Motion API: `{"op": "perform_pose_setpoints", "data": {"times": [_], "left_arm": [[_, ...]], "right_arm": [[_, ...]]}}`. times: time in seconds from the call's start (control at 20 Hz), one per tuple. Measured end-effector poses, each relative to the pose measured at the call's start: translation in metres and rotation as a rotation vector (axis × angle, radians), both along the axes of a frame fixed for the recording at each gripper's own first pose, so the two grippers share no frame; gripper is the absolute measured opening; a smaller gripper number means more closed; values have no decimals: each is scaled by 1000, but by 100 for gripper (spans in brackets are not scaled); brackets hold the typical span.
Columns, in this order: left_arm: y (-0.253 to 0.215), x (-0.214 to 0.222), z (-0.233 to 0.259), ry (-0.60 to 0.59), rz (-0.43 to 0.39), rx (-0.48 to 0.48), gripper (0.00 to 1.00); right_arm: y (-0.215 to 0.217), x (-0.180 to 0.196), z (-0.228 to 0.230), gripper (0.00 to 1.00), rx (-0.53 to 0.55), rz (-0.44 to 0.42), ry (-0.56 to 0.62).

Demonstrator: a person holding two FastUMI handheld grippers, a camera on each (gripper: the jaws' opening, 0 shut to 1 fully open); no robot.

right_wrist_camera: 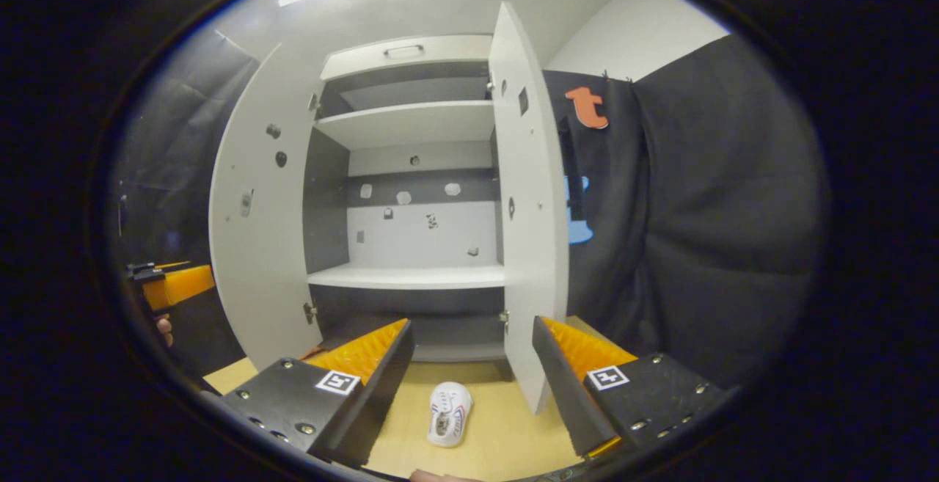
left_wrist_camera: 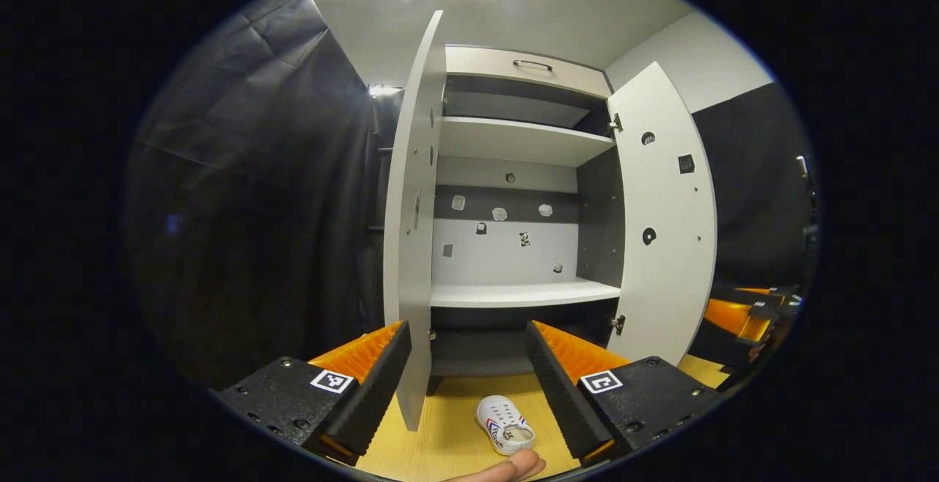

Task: Grab one shoe with the right hand and put it into the shoe cabinet, grab the other shoe with the left hand and put it into the shoe cabinet; then close the right door with the right hand and the left door with the left hand.

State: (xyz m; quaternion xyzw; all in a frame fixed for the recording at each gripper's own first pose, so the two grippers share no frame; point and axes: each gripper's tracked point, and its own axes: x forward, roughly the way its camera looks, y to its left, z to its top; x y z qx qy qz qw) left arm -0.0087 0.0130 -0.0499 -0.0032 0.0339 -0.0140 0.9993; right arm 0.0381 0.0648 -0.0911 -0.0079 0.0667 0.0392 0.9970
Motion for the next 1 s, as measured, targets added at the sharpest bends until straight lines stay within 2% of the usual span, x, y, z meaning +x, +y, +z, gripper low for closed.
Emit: {"op": "perform_pose_setpoints", "data": {"times": [0.1,0.15,0.3,0.4,0.55,0.65,0.75,0.85,1.0], "left_arm": [[2,-2,-8,4,-2,0,96],[3,-2,-12,7,1,-9,96],[1,-5,-31,12,-5,-63,96],[-3,-5,-45,33,-23,-52,96],[8,-4,-52,28,-6,-22,96],[12,-3,-55,20,-1,-34,96],[14,-6,-57,20,-6,-46,96],[14,-6,-59,16,-11,-49,96],[20,-6,-59,9,-1,-31,96]], "right_arm": [[14,12,-40,94,-21,11,54],[19,18,-59,97,-23,14,80],[35,34,-120,97,-6,25,171],[45,41,-154,97,7,36,231],[56,50,-196,97,-21,44,296],[60,54,-225,94,-31,42,342],[62,59,-250,97,-47,35,390],[64,65,-275,87,-76,22,436],[65,73,-308,85,-53,-16,509]]}}
